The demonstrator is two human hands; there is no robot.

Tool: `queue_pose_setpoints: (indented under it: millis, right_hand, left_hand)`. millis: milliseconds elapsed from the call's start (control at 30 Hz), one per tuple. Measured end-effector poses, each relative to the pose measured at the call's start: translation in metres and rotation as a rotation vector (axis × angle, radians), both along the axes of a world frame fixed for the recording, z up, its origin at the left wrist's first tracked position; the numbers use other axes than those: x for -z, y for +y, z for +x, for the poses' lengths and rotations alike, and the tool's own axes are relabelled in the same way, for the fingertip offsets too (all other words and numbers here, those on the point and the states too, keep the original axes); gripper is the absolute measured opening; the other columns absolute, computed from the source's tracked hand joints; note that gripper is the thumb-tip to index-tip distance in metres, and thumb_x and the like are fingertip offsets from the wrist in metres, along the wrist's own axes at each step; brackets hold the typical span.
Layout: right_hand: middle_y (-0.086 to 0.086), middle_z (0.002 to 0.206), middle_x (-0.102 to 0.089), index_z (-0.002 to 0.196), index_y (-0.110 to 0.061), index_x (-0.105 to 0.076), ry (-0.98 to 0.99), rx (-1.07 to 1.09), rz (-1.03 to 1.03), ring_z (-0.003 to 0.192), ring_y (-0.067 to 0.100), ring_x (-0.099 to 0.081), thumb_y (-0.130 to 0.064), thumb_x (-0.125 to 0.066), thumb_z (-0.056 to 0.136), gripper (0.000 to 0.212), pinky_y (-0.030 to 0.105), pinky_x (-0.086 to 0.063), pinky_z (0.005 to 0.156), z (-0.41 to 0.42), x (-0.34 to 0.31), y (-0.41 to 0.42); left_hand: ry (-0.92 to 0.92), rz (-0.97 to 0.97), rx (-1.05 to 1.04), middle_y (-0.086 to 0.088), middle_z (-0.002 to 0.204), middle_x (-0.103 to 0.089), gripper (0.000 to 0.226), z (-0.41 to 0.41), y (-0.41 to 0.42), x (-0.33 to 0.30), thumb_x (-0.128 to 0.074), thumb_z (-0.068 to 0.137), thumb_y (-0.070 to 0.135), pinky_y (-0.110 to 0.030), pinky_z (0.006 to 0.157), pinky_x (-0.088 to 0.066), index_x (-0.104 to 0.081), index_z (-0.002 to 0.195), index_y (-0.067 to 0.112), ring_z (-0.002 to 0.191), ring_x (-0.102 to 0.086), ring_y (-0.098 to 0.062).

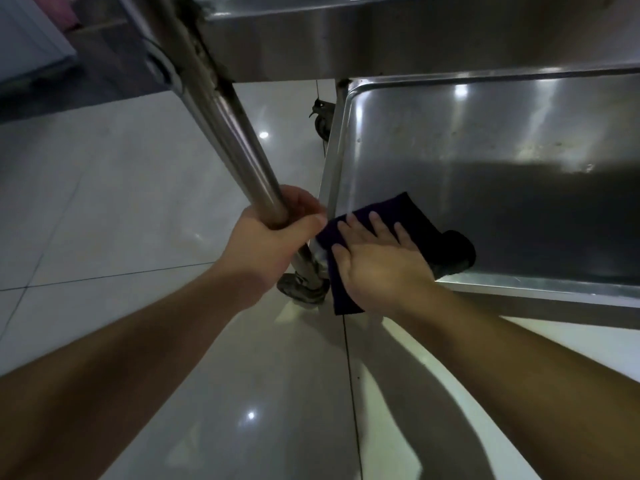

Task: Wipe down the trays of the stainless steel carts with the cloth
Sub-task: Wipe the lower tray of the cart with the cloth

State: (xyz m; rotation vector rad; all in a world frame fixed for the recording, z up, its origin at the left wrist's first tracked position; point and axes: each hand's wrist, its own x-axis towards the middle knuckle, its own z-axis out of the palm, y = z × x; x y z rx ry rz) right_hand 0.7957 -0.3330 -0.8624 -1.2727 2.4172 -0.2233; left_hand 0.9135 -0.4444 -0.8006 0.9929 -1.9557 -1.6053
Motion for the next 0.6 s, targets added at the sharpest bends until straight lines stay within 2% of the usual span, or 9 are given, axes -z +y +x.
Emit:
queue_pose_setpoints:
  millis: [33,100,167,267,400,467,600]
  right_hand:
    - [-0.011,0.172,0.003,0.164,-0.031,-0.003,-0.027,-0.029,0.017,0.158,0.019,0.011,-0.043,-0.015,0.109,0.058,0.049,0.007,0.127,-0.005,0.0,-0.01]
    - [-0.011,0.171,0.01,0.164,-0.03,0.005,-0.036,-0.069,0.03,0.157,0.02,0.017,-0.044,-0.014,0.109,0.06,0.05,0.011,0.126,-0.014,0.004,-0.031]
    - [-0.012,0.171,0.012,0.163,-0.032,0.007,0.015,-0.066,0.0,0.157,0.021,0.018,-0.046,-0.012,0.109,0.06,0.049,0.013,0.125,-0.02,0.012,-0.051]
    - [-0.012,0.171,0.009,0.164,-0.034,0.002,0.102,-0.048,-0.053,0.157,0.02,0.013,-0.049,-0.012,0.108,0.06,0.051,0.011,0.125,-0.031,0.018,-0.073]
    - [-0.011,0.172,0.004,0.164,-0.033,-0.002,0.136,0.0,-0.05,0.158,0.019,0.007,-0.052,-0.015,0.106,0.063,0.052,0.007,0.126,-0.064,0.018,-0.072]
    - [-0.013,0.172,0.002,0.164,-0.033,-0.005,0.136,0.108,-0.041,0.158,0.019,0.004,-0.054,-0.019,0.105,0.065,0.053,0.004,0.126,-0.097,0.02,-0.05]
    - [-0.011,0.172,-0.002,0.164,-0.032,-0.009,0.182,0.461,0.03,0.159,0.023,0.0,-0.058,-0.024,0.103,0.068,0.057,-0.002,0.125,-0.182,0.022,0.041]
  left_hand:
    - [0.031,0.021,-0.014,-0.01,0.09,-0.076,0.011,-0.004,0.002,0.001,-0.07,0.093,0.003,-0.02,0.08,-0.057,-0.07,0.089,0.014,0.088,-0.073,-0.019]
    - [0.074,0.086,-0.078,-0.008,0.066,-0.066,0.026,-0.008,0.005,0.004,-0.066,0.096,0.003,-0.02,0.069,-0.055,-0.064,0.073,0.017,0.067,-0.067,-0.018]
    - [0.103,0.097,-0.091,-0.004,0.055,-0.054,0.031,-0.011,0.006,0.008,-0.062,0.097,-0.001,-0.023,0.061,-0.052,-0.057,0.069,0.012,0.056,-0.056,-0.016]
    - [0.121,0.063,-0.089,-0.003,0.051,-0.047,0.032,-0.013,0.005,0.011,-0.06,0.095,-0.006,-0.028,0.062,-0.051,-0.05,0.068,0.006,0.053,-0.049,-0.017]
    - [0.123,0.06,-0.119,-0.005,0.052,-0.047,0.033,-0.015,0.005,0.011,-0.061,0.093,-0.006,-0.029,0.061,-0.053,-0.049,0.065,0.007,0.054,-0.051,-0.019]
    - [0.121,0.061,-0.136,-0.006,0.053,-0.047,0.035,-0.015,0.005,0.013,-0.064,0.092,-0.001,-0.032,0.064,-0.051,-0.049,0.063,0.011,0.056,-0.051,-0.021]
    - [0.136,0.088,-0.141,-0.002,0.051,-0.046,0.031,-0.016,0.004,0.014,-0.065,0.079,0.013,-0.039,0.068,-0.046,-0.05,0.054,0.024,0.055,-0.048,-0.02]
